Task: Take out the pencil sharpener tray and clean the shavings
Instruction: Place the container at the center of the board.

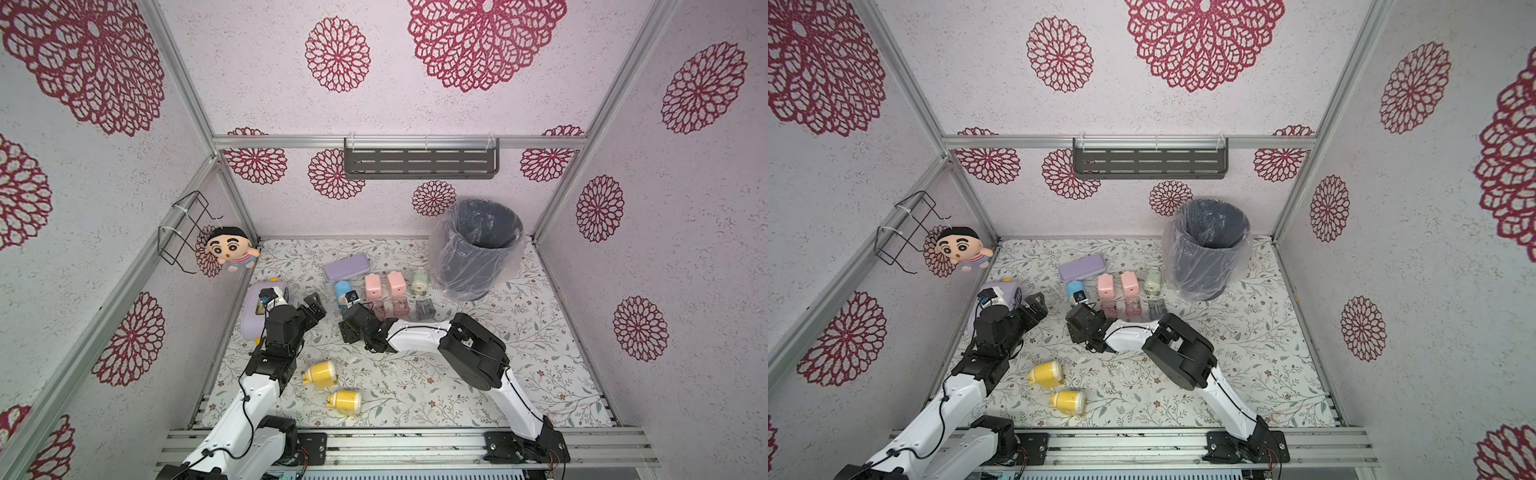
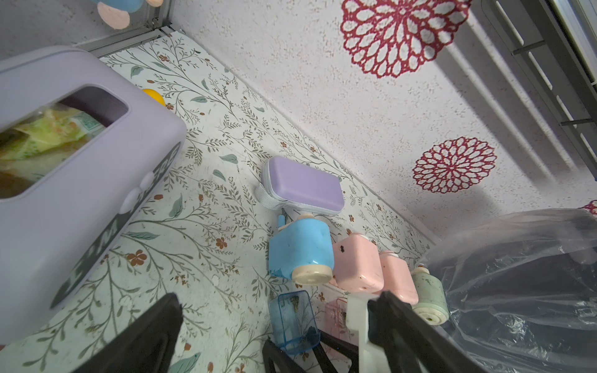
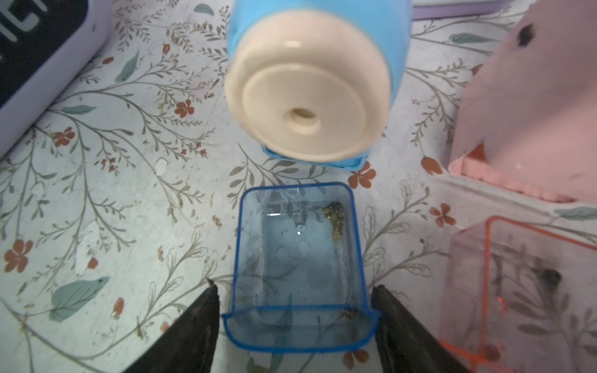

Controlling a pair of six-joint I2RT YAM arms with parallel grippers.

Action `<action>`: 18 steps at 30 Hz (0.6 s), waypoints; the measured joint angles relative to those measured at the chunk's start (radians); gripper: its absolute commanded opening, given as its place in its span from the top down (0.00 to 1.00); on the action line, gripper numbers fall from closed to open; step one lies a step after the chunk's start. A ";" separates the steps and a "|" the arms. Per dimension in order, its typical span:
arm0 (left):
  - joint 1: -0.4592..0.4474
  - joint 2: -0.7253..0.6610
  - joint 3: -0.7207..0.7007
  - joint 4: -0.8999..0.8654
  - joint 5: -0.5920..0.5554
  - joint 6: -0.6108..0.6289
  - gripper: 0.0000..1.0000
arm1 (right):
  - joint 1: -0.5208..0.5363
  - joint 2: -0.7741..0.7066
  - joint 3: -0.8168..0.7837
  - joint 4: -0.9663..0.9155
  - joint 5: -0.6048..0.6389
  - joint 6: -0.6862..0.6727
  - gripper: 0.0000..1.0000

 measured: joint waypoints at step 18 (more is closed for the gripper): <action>0.002 -0.068 0.160 -0.304 0.026 -0.164 0.03 | 0.004 -0.594 -0.459 0.105 -0.089 -0.023 0.01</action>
